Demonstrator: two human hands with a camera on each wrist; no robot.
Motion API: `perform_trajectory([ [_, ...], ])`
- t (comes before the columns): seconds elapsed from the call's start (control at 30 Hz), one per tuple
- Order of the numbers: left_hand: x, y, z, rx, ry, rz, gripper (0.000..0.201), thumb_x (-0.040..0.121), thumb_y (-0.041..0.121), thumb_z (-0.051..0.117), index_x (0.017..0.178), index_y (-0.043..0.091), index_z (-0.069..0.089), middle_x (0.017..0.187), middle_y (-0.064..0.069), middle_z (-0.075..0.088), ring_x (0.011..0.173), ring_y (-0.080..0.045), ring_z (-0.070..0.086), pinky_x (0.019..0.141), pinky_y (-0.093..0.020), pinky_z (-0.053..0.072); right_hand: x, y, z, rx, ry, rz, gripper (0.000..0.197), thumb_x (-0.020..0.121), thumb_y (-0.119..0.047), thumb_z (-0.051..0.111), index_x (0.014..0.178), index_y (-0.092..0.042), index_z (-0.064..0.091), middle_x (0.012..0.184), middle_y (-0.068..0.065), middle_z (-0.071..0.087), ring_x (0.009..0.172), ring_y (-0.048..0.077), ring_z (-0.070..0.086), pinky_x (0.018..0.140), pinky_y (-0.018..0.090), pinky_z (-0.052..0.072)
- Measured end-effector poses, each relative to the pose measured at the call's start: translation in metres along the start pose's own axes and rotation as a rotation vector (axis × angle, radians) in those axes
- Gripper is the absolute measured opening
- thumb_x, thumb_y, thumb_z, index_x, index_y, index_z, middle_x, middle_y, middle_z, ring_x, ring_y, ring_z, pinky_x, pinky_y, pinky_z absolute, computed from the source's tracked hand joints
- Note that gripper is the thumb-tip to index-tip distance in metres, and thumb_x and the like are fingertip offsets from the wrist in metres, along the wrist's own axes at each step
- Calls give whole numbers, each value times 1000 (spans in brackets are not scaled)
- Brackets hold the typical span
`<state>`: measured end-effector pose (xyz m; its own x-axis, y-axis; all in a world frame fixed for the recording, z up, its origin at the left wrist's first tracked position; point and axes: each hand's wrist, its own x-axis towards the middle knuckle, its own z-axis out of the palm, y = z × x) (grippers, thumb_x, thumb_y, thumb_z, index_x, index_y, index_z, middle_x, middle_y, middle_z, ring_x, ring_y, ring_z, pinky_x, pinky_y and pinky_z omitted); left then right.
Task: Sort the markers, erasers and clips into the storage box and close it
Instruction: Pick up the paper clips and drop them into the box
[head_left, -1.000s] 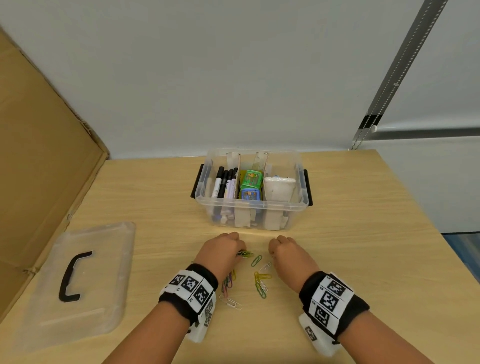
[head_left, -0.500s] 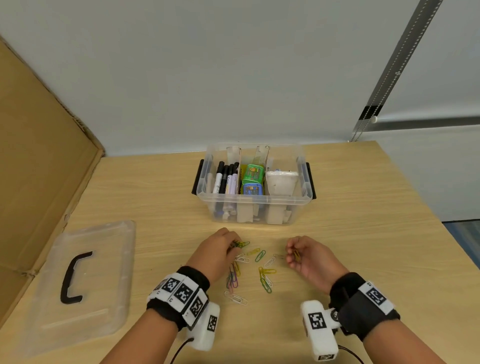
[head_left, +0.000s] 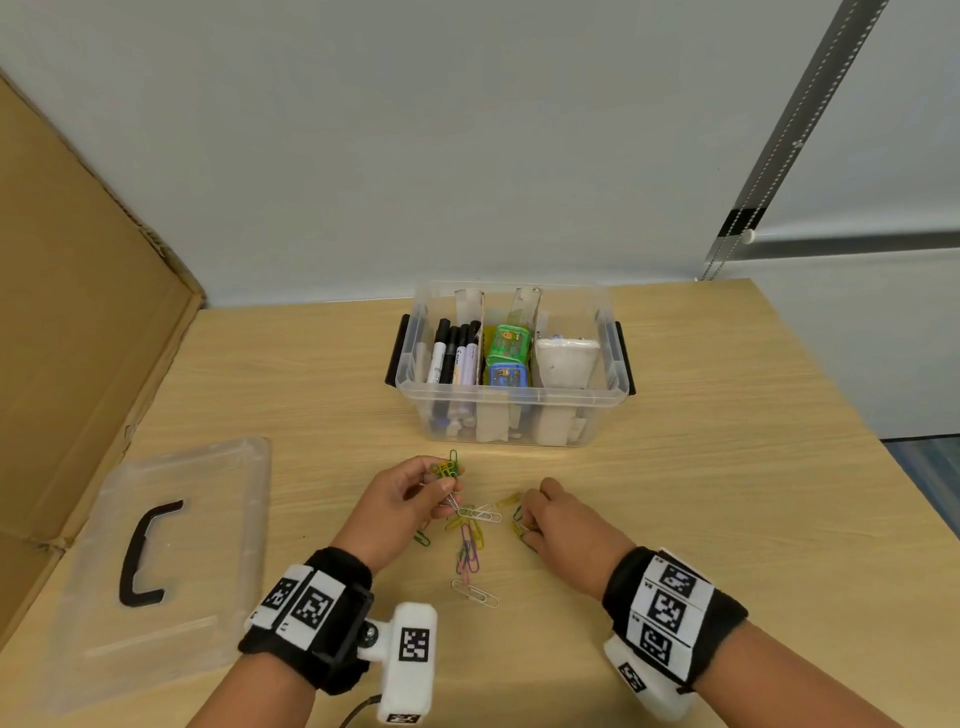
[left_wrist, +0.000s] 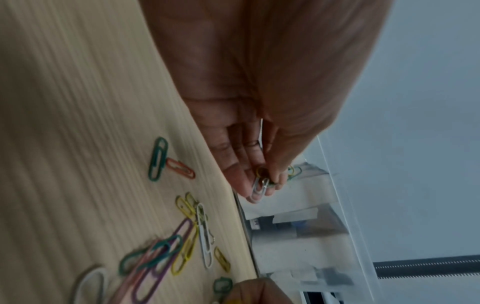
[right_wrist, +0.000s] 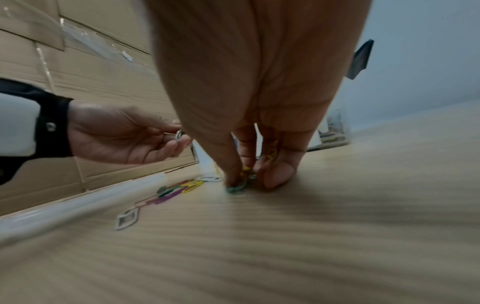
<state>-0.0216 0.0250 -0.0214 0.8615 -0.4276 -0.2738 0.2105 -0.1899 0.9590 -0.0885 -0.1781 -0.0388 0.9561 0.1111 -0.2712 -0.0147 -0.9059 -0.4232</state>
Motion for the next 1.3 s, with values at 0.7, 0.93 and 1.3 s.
perform_trajectory([
  [0.7,86,139,108,1211,-11,320,22,95,21,49,101,6,64,95,-12,67,91,-28,64,84,-40,53,-18,23,-16,270,-6,54,8,82,-25,60,79,-17,59,74,-4,55,63,9,48,63,26,46],
  [0.93,18,124,56,789,134,504,28,94,28,52,121,23,60,111,11,66,94,1,60,83,-10,47,-40,19,-90,577,136,-14,5,86,-17,64,84,-21,62,78,3,65,64,9,61,67,25,56],
  [1.3,-17,5,-24,1059,20,119,38,88,33,61,125,30,56,121,12,59,106,-6,55,90,-23,47,44,-2,-146,-186,278,103,27,92,-2,42,106,-6,65,107,12,63,96,28,61,81,33,47],
])
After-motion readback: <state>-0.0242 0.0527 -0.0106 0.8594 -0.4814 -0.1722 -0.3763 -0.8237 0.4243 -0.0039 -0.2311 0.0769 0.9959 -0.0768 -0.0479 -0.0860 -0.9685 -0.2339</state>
